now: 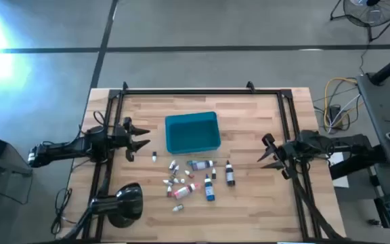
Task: Pick & Place food coloring
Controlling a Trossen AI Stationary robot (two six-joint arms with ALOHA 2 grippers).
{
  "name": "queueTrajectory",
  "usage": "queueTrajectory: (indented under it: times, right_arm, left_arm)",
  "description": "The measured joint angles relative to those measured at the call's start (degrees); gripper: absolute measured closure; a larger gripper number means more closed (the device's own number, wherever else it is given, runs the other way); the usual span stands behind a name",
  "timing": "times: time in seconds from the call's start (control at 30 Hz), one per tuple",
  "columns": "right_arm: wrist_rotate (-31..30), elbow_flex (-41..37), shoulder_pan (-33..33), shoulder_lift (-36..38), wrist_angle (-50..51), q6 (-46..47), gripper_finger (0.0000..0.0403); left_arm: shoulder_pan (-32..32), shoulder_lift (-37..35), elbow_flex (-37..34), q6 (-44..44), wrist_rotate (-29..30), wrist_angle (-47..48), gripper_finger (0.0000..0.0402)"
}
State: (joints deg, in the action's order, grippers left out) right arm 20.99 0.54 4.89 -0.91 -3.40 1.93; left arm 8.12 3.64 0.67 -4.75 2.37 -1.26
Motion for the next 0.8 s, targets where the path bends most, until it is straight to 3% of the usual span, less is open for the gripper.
queueTrajectory:
  times: [0.8]
  right_arm:
    - [0.0, 0.0, 0.0, 0.0, 0.0, 0.0, 0.0276]
  left_arm:
    - [0.0, 0.0, 0.0, 0.0, 0.0, 0.0, 0.0223]
